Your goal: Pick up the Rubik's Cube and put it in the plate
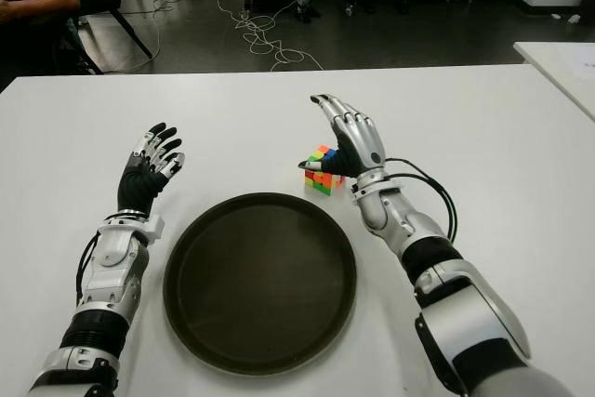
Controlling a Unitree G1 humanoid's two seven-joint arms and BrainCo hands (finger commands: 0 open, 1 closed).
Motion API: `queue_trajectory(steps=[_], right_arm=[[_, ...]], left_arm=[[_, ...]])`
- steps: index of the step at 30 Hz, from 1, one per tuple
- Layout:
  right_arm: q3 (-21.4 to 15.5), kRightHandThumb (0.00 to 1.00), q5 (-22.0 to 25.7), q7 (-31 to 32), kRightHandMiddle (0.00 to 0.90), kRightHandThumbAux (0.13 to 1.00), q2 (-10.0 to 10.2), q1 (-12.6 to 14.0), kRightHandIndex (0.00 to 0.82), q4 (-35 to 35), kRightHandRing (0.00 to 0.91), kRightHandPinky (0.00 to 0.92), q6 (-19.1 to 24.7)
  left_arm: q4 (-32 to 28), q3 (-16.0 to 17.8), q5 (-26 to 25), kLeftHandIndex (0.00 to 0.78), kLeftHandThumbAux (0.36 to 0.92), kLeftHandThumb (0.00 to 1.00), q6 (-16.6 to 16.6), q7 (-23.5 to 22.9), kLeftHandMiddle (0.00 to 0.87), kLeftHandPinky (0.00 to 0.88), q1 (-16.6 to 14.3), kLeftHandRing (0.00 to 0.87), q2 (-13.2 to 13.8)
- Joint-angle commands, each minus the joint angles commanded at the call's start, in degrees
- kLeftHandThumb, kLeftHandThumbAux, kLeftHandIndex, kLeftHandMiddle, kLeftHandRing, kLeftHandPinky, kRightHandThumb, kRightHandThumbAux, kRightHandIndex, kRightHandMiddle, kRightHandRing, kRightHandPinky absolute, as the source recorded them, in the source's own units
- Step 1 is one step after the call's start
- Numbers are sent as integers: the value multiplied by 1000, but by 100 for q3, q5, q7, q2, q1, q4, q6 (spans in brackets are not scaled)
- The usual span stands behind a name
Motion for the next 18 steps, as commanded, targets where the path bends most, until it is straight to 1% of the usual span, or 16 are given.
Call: queue_trajectory(steps=[1,5,9,13,18], right_arm=[[9,0,-7,42,162,767,3,6,121,-17,208,243,49],[147,0,-135,380,165,774,-16,8,128,-120,207,243,544],[273,0,-235,684,169,790,-47,10,142,-250,201,223,935],[318,0,-246,860,165,788,-54,45,146,-397,187,199,1172],[344,0,-274,1027,168,790,-43,86,153,-559,190,210,1448]], left_arm=[[-17,-7,4,123,798,0,5,-2,154,86,7,123,0],[-87,-21,-2,118,793,0,45,-5,157,88,33,125,-2],[-144,-27,-16,114,800,0,94,-2,158,88,43,125,-9],[-162,-27,-31,118,811,0,105,-16,159,87,49,125,-12],[-171,-44,5,112,805,0,124,-12,147,69,56,116,14]])
